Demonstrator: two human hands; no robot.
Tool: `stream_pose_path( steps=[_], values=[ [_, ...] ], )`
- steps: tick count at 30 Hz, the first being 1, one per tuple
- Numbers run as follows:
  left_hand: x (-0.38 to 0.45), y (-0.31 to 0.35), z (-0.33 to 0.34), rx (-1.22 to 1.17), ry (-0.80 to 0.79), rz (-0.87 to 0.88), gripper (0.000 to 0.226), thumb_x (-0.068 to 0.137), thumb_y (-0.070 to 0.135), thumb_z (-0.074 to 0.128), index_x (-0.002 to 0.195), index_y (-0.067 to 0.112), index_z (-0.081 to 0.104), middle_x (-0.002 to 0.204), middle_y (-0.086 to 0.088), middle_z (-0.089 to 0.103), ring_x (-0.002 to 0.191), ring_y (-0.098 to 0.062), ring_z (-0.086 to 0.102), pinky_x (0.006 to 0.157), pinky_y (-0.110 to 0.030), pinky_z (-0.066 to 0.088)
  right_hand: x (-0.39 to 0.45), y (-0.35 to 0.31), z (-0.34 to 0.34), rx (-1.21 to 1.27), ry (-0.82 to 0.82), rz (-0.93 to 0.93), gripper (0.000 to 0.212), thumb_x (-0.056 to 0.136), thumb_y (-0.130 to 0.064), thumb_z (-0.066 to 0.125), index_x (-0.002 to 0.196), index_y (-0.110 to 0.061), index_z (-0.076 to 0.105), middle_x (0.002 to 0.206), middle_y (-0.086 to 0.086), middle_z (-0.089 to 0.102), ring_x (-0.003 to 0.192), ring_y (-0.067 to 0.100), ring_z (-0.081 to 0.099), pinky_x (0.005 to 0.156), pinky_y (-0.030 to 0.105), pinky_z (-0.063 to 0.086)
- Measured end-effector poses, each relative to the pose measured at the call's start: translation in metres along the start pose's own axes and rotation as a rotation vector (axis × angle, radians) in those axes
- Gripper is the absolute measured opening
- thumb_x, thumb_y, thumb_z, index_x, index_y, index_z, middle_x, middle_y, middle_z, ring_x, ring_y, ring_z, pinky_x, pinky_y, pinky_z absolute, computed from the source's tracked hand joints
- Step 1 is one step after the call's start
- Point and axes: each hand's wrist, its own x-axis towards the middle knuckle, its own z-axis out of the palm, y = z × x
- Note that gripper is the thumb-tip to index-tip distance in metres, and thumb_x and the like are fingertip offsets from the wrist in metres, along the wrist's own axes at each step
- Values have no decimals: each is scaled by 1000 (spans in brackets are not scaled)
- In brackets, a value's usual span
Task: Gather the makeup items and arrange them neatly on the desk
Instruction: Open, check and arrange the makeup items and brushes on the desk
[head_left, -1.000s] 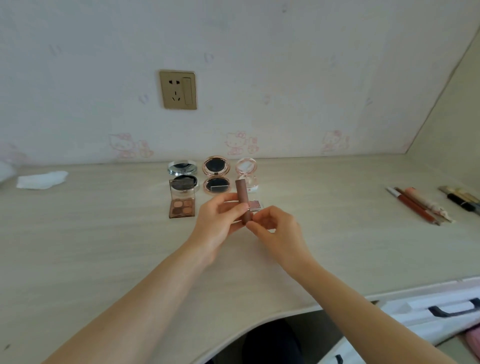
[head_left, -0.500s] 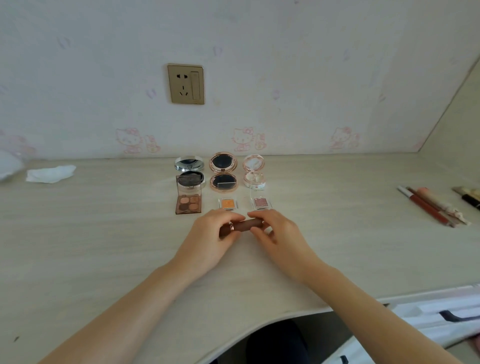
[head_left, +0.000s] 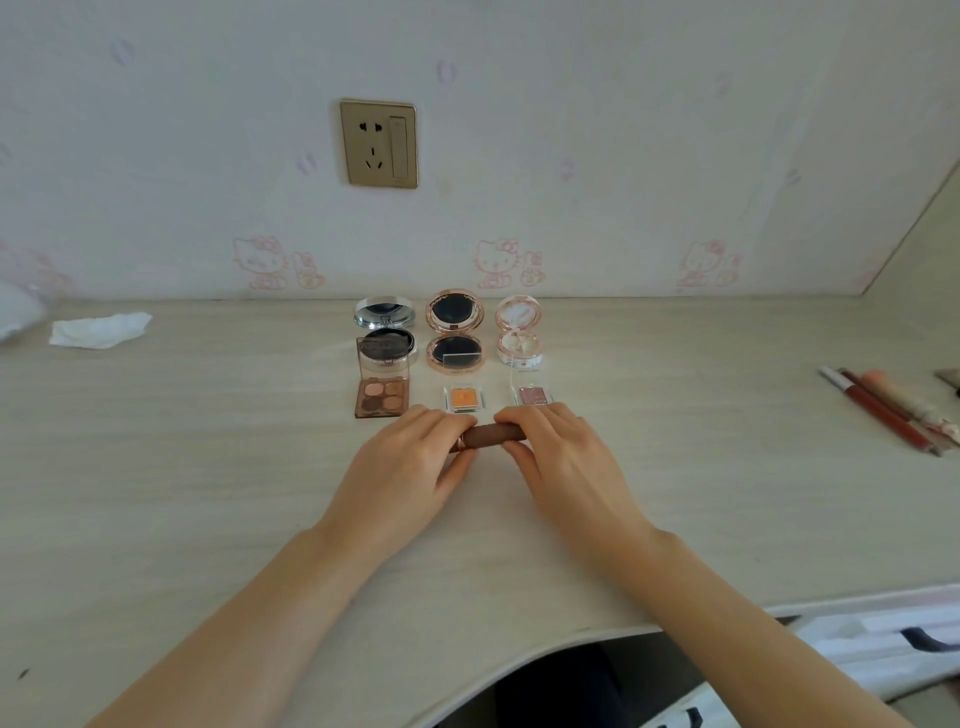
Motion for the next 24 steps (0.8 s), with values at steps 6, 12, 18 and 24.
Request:
stream_pose_path(
  steps=[6,12,18,24],
  values=[
    [2,5,9,153,-14,95,11,86,8,62,97,11,63,86,-2,59,77,-24,57,68,-35,48,-11,-1,4,61,-7,43,30,88,-29,48,110,-14,61,96,-2,67,93,22,60,74,36,52],
    [1,8,16,212,-15,104,14,86,8,66,100,8,62,85,-4,57,74,-24,56,66,-37,49,-12,-3,6,-96,46,-25,22,93,-26,50,102,-17,68,93,-6,65,87,23,56,72,34,46],
    [2,11,11,311,-23,120,33,101,32,35,93,14,61,79,1,54,72,-22,53,66,-34,34,-13,-6,-1,-9,47,-38,22,97,-27,45,103,-22,65,98,-11,64,91,14,58,80,31,42],
    [1,11,11,291,-24,89,36,100,36,34,89,15,60,69,4,52,64,-19,54,64,-33,31,-13,-6,-4,33,-9,-38,22,98,-23,42,107,-21,62,104,-11,62,95,12,56,81,29,41]
  ],
)
